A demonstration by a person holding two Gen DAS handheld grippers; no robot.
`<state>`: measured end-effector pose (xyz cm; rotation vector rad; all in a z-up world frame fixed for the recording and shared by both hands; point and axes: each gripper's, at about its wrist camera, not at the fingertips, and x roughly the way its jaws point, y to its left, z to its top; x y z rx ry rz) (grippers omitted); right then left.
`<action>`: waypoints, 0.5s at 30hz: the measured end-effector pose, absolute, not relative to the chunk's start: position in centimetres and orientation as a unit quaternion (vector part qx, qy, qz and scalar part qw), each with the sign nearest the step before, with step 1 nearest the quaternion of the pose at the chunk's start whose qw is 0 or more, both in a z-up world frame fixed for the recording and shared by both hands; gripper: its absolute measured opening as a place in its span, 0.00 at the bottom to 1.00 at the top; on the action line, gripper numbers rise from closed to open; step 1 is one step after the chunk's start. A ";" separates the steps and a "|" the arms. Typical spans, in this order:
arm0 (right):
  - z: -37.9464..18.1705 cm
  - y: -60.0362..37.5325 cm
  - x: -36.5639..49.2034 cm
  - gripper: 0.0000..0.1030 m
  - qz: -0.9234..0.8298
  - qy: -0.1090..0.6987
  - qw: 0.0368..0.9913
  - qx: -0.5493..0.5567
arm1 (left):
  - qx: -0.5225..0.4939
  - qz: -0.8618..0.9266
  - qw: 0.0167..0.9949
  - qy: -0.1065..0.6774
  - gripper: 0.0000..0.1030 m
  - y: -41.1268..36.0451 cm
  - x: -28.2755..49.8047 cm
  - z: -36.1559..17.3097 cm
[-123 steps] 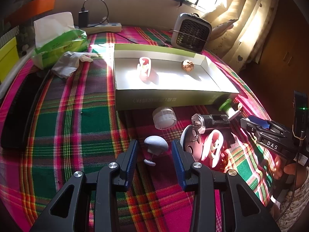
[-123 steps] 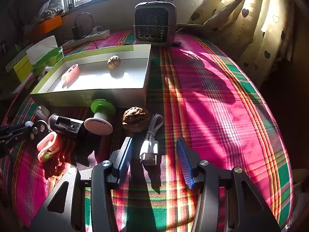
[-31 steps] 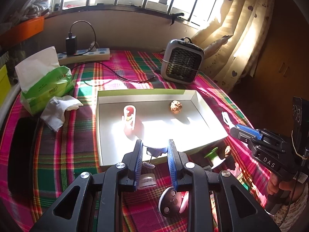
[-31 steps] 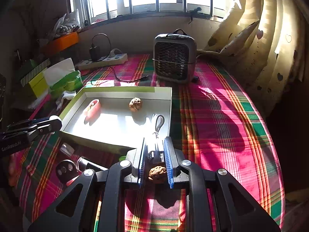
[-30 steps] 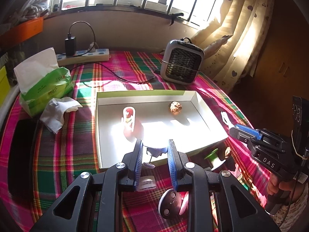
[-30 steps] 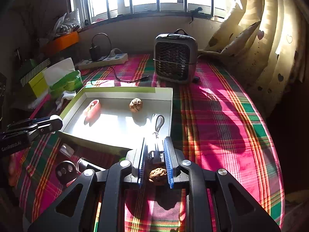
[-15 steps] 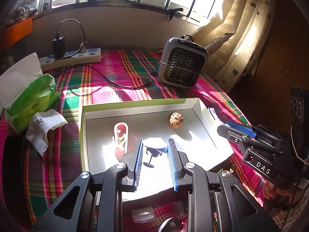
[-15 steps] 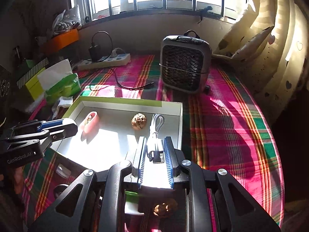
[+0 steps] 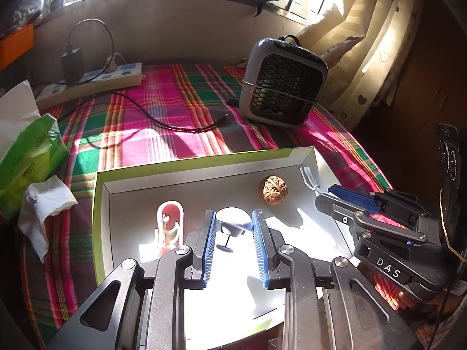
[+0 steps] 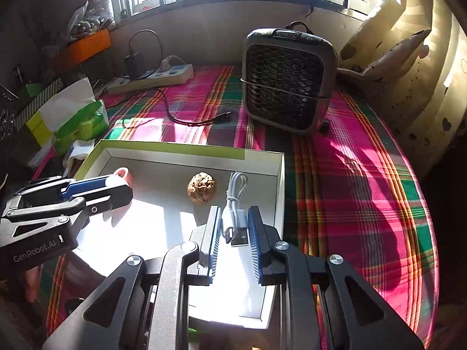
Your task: Organize objects
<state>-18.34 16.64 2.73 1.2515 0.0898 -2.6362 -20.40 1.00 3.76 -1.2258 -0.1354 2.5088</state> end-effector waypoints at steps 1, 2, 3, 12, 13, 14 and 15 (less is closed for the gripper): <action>2.5 16.7 -18.6 0.19 -0.896 0.031 0.110 0.429 | -0.435 0.883 0.172 -0.048 0.22 1.1 -20.7 3.6; 2.4 16.7 -18.8 0.19 -0.895 0.032 0.108 0.431 | -0.437 0.881 0.172 -0.050 0.22 1.1 -20.9 3.5; 2.2 16.7 -19.0 0.19 -0.894 0.032 0.108 0.433 | -0.438 0.881 0.173 -0.048 0.22 1.3 -21.1 3.4; 1.4 16.2 -19.9 0.19 -0.890 0.040 0.110 0.441 | -0.449 0.875 0.175 -0.040 0.22 2.0 -22.3 2.5; 1.3 16.1 -20.0 0.19 -0.889 0.041 0.110 0.442 | -0.450 0.875 0.174 -0.039 0.22 2.0 -22.4 2.5; 1.3 16.1 -20.0 0.19 -0.889 0.044 0.109 0.442 | -0.451 0.875 0.174 -0.039 0.22 2.0 -22.4 2.4; 1.3 16.0 -20.1 0.19 -0.889 0.045 0.109 0.442 | -0.451 0.874 0.175 -0.038 0.22 2.1 -22.5 2.4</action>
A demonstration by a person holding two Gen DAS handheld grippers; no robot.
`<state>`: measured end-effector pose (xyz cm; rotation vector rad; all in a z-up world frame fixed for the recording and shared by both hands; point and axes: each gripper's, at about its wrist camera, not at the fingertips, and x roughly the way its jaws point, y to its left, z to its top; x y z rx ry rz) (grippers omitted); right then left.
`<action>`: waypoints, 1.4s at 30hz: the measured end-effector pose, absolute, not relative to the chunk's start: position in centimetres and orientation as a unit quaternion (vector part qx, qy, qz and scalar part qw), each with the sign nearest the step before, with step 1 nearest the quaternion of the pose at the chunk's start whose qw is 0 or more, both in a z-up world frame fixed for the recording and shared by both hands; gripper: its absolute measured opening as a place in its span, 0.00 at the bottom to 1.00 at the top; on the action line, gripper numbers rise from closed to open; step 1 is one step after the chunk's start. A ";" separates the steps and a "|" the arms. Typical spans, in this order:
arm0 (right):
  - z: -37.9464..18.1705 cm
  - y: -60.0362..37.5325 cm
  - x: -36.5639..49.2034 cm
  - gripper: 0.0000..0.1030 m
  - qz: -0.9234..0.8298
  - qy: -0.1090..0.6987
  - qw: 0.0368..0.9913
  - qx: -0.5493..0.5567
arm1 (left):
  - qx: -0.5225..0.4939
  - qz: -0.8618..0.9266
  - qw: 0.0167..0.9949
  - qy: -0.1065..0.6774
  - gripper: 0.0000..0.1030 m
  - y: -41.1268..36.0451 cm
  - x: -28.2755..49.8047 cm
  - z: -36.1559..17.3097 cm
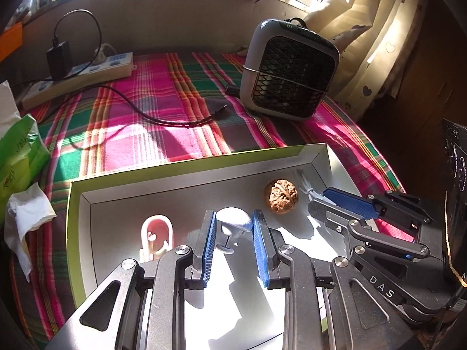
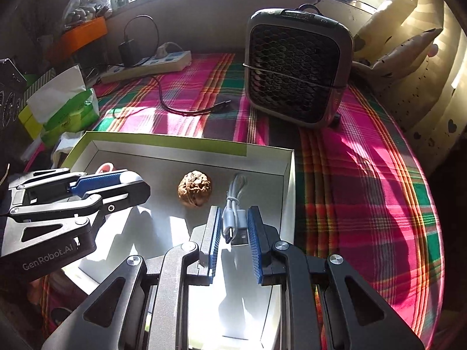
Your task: Organize objects
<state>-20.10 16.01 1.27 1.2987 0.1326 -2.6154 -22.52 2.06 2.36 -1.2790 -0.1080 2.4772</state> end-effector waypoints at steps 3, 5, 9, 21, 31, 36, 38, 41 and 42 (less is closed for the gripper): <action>1.2 15.9 -20.3 0.19 -0.888 0.047 0.108 0.444 | -0.455 0.873 0.174 -0.034 0.22 2.1 -22.8 2.2; 1.1 15.8 -20.5 0.19 -0.888 0.048 0.109 0.445 | -0.456 0.872 0.173 -0.036 0.22 2.2 -22.9 2.1; 1.0 15.6 -20.6 0.19 -0.888 0.051 0.107 0.445 | -0.460 0.871 0.169 -0.033 0.22 2.3 -23.2 1.8; 0.8 15.5 -20.6 0.19 -0.888 0.050 0.107 0.444 | -0.459 0.872 0.168 -0.033 0.22 2.3 -23.5 1.7; 0.7 15.4 -20.6 0.19 -0.888 0.054 0.101 0.445 | -0.461 0.871 0.168 -0.034 0.23 2.3 -23.5 1.7; 0.7 15.4 -20.6 0.20 -0.889 0.053 0.099 0.444 | -0.461 0.871 0.168 -0.034 0.26 2.3 -23.5 1.7; 0.7 15.4 -20.6 0.20 -0.889 0.053 0.100 0.444 | -0.461 0.871 0.168 -0.034 0.28 2.3 -23.5 1.7; 0.7 15.4 -20.6 0.22 -0.889 0.051 0.101 0.444 | -0.461 0.871 0.168 -0.034 0.29 2.3 -23.5 1.7; 0.7 15.4 -20.6 0.22 -0.889 0.052 0.101 0.443 | -0.461 0.871 0.167 -0.034 0.30 2.3 -23.5 1.7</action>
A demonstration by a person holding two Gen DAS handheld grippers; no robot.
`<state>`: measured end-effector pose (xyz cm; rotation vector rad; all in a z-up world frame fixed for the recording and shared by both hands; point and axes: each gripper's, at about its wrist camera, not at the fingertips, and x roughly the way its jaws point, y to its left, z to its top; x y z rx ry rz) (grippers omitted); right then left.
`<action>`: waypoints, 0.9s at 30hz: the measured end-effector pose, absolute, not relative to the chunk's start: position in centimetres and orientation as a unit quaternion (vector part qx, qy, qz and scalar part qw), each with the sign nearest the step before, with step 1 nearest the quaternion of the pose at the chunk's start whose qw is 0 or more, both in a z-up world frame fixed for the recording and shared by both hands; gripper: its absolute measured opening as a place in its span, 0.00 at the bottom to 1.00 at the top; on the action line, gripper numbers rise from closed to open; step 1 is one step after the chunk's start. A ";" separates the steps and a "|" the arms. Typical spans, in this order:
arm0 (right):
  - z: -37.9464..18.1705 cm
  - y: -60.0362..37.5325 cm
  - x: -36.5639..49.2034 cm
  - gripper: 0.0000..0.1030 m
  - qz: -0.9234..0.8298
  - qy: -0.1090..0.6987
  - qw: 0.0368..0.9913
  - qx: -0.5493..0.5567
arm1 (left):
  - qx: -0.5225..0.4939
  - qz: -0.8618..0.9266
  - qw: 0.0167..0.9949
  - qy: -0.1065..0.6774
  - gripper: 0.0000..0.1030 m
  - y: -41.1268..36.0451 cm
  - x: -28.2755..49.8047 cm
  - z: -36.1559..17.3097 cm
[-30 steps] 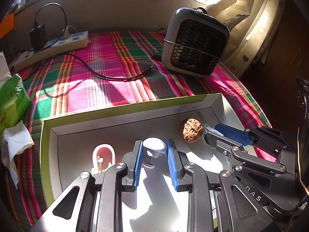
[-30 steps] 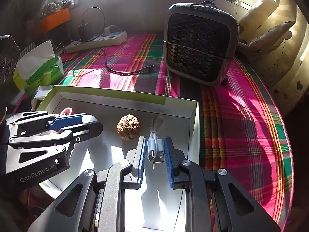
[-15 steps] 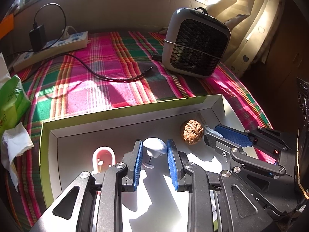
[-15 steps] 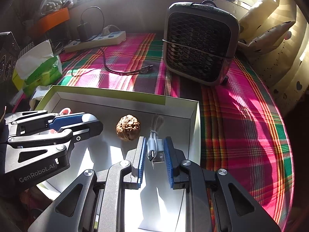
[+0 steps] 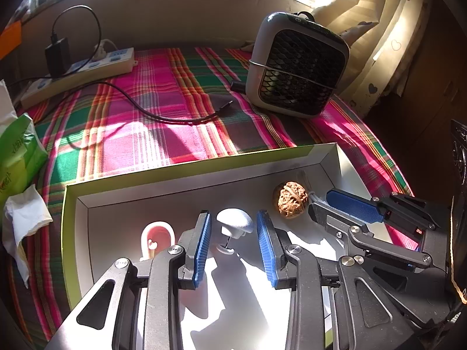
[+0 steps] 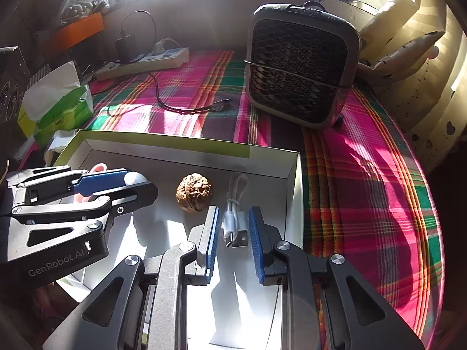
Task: Organize objects
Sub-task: 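Open the left gripper to drop the white knob while the right releases the cable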
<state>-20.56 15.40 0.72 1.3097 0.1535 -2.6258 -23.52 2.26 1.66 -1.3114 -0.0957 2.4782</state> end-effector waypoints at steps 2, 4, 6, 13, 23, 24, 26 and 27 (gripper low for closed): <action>0.7 15.4 -20.5 0.24 -0.890 0.052 0.101 0.442 | -0.461 0.871 0.167 -0.033 0.30 2.2 -23.5 1.7; 0.8 15.4 -20.4 0.26 -0.891 0.051 0.101 0.440 | -0.461 0.871 0.166 -0.034 0.31 2.1 -23.5 1.7; 0.9 15.3 -20.3 0.29 -0.891 0.052 0.101 0.439 | -0.461 0.871 0.166 -0.034 0.31 2.1 -23.4 1.7; 1.2 15.4 -20.0 0.35 -0.894 0.049 0.097 0.436 | -0.459 0.872 0.167 -0.033 0.32 2.1 -23.1 1.9; 1.9 15.7 -18.9 0.38 -0.899 0.035 0.098 0.425 | -0.446 0.880 0.163 -0.028 0.32 1.6 -21.6 3.0; 2.0 15.8 -18.7 0.38 -0.900 0.034 0.097 0.424 | -0.445 0.880 0.163 -0.030 0.32 1.6 -21.4 3.2; 2.2 15.8 -18.2 0.38 -0.901 0.033 0.095 0.422 | -0.441 0.883 0.160 -0.028 0.32 1.4 -21.0 3.5; 2.3 15.8 -18.1 0.38 -0.901 0.032 0.094 0.421 | -0.441 0.883 0.159 -0.029 0.32 1.4 -20.8 3.6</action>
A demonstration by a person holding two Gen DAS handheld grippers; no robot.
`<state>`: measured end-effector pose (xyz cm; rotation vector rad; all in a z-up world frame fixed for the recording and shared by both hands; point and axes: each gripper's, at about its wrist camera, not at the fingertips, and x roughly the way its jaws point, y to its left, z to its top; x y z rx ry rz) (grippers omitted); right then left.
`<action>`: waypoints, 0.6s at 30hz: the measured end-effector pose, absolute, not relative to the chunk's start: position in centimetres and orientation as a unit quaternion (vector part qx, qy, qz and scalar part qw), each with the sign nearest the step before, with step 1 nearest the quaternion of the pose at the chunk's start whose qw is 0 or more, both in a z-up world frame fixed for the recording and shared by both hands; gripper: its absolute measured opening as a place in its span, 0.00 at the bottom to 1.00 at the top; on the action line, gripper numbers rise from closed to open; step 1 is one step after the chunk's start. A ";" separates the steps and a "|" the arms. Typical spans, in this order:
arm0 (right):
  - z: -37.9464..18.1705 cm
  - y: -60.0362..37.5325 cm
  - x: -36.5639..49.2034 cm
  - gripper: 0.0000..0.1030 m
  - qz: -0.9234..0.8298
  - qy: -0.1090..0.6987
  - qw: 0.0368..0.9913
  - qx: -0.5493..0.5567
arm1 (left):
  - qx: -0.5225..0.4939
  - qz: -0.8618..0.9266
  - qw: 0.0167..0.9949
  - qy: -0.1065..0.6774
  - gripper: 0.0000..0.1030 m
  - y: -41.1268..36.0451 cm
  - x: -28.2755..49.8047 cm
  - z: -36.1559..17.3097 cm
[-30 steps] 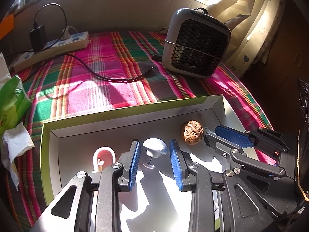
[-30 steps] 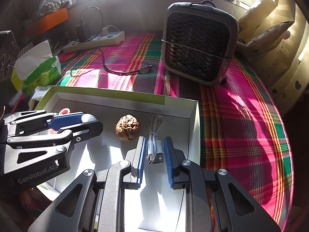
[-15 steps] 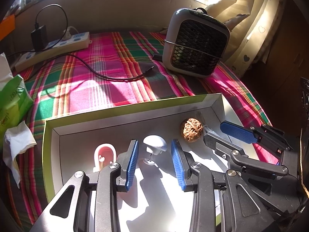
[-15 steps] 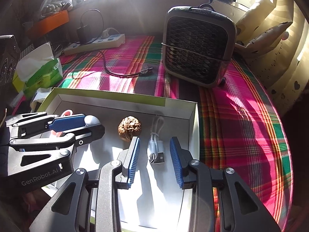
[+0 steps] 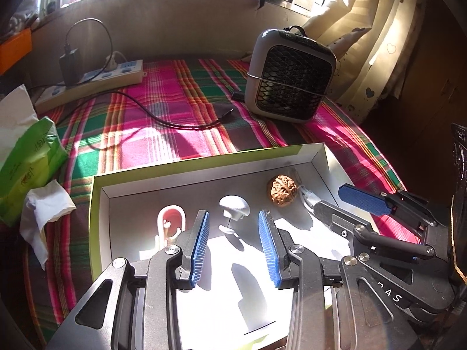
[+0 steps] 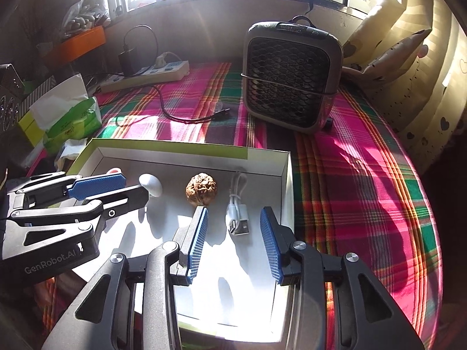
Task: Organize objects
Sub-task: 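Open the left gripper to drop the white knob while the right releases the cable, then withdraw both grippers from the box toward the items on the cloth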
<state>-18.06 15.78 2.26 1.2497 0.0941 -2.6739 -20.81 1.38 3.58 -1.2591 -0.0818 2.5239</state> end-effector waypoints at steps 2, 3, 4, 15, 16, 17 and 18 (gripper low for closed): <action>2.5 15.8 -17.7 0.38 -0.903 0.031 0.093 0.418 | -0.438 0.884 0.160 -0.030 0.32 1.3 -20.4 3.9; 2.7 15.8 -17.5 0.38 -0.904 0.031 0.092 0.416 | -0.436 0.885 0.161 -0.030 0.32 1.2 -20.1 4.0; 2.8 15.9 -17.2 0.38 -0.905 0.031 0.092 0.414 | -0.435 0.886 0.160 -0.029 0.32 1.2 -19.8 4.2; 4.1 15.7 -14.5 0.38 -0.913 0.031 0.091 0.397 | -0.415 0.896 0.156 -0.025 0.32 0.4 -16.5 5.6; 4.2 15.6 -14.2 0.38 -0.913 0.031 0.091 0.396 | -0.413 0.897 0.155 -0.026 0.32 0.2 -16.1 5.8; 4.2 15.6 -13.9 0.38 -0.914 0.032 0.091 0.394 | -0.411 0.898 0.156 -0.029 0.32 0.1 -15.7 5.9; 4.3 15.6 -13.6 0.38 -0.915 0.032 0.090 0.393 | -0.408 0.898 0.159 -0.033 0.32 -0.2 -15.3 6.0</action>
